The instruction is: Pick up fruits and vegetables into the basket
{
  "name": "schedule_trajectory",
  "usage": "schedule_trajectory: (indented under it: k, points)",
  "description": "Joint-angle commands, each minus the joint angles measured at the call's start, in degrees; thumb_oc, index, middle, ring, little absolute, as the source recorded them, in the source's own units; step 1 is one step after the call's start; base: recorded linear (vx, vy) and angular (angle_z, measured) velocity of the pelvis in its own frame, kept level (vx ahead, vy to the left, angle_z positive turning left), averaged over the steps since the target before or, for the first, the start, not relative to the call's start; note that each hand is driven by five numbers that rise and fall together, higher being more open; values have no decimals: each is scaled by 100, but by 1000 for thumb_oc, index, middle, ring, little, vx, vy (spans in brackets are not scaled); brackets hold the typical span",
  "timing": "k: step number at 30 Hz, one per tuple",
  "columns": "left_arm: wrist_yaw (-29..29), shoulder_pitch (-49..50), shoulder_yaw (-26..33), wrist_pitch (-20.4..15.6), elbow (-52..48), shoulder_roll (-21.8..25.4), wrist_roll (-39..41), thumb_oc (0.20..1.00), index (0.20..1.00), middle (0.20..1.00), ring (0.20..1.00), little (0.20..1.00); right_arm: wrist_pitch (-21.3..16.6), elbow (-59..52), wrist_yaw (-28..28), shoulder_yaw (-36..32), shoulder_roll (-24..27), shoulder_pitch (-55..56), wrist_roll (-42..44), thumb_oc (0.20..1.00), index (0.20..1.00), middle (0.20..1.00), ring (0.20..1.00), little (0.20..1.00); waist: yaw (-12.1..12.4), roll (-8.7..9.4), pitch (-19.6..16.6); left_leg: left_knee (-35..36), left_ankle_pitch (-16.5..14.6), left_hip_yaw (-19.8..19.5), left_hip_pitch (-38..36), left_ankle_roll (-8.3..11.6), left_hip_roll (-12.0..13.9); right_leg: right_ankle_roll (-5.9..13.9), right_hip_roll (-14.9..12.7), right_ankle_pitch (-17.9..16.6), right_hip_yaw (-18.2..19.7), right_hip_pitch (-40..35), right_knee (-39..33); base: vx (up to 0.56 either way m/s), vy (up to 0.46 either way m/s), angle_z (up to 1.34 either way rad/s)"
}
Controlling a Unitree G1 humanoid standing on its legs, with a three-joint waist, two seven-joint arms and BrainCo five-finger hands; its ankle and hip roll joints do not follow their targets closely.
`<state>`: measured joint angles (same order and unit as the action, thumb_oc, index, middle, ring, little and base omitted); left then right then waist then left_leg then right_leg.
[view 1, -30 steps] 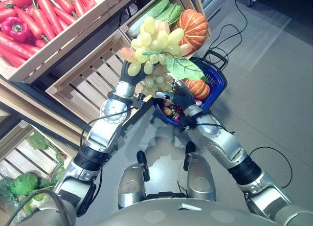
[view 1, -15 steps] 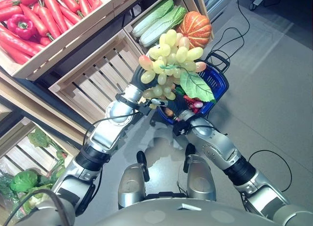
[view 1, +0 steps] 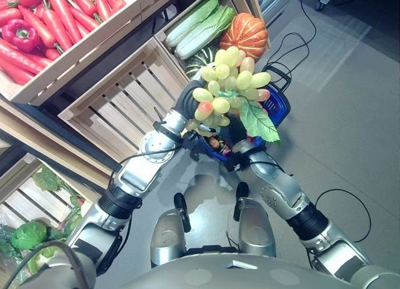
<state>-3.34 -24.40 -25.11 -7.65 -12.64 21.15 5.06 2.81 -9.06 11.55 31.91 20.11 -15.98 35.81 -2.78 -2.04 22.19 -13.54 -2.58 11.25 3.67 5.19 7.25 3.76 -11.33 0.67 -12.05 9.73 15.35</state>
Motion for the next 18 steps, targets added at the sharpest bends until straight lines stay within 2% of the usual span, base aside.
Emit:
schedule_trajectory:
  k: [1,14,18]
  points:
    - [-131,-82,-274,-142,-527,50,281,200,200,200,200,200,-733,-995,-104,-288,-274,-294,-223,200,200,200,200,200,45,177,-41,-247,-449,-55,0,-126,49,516,-372,284,18,-630,-323,0,0,0]
    - [-513,-55,-340,156,-535,-3,485,200,200,200,200,200,-573,-1383,-42,-203,-327,-616,-197,200,200,200,200,200,133,222,48,-287,-462,-140,58,-110,70,521,-376,307,-15,-626,-303,0,-2,0]
    - [-434,-123,-431,424,-485,-58,559,200,200,200,200,200,-579,-1359,-70,-76,-437,-811,-60,200,200,200,200,200,193,231,72,-310,-465,-161,66,-103,81,515,-380,319,-41,-636,-277,9,-37,6]
